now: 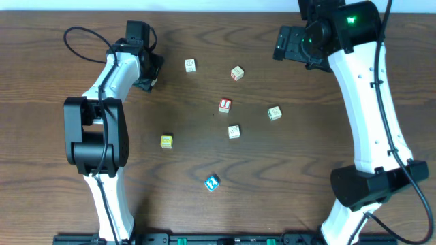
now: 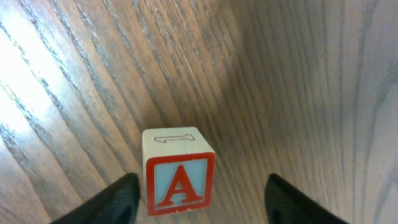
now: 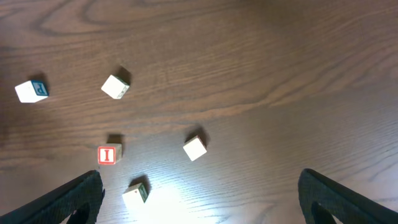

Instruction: Spell out Ai2

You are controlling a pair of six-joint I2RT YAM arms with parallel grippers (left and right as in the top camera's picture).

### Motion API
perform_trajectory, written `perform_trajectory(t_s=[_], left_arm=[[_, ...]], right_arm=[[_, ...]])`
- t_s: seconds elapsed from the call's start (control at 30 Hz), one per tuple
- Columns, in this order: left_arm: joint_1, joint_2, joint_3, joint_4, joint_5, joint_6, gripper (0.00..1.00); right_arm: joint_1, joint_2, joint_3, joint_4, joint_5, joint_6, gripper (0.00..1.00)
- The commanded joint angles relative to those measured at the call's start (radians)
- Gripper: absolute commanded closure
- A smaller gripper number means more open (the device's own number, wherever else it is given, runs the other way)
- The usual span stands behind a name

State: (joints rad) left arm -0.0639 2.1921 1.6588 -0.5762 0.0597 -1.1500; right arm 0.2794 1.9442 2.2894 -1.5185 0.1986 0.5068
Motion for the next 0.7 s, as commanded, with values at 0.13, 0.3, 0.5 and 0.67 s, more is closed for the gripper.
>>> perform_trajectory(t_s=[0.13,0.3,0.5,0.67], left_arm=[[-0.004,0.013,-0.007,-0.011,-0.02,0.002,0.34],[-0.004,0.013,-0.007,-0.017,-0.045,0.002,0.35],[-0.004,0.013,-0.007,-0.023,-0.041,0.002,0.41],[-0.004,0.014,-0.007,-0.04,-0.042,0.002,0.4]], right_arm=[[-0.001,0.005,0.007,-0.013,0.014,-0.015,0.01],[-0.001,0.005,0.007,-0.015,0.014,-0.015,0.01],[-0.001,0.005,0.007,-0.02,0.014,-0.015,0.01],[-0.001,0.005,0.007,-0.021,0.014,-0.015,0.01]])
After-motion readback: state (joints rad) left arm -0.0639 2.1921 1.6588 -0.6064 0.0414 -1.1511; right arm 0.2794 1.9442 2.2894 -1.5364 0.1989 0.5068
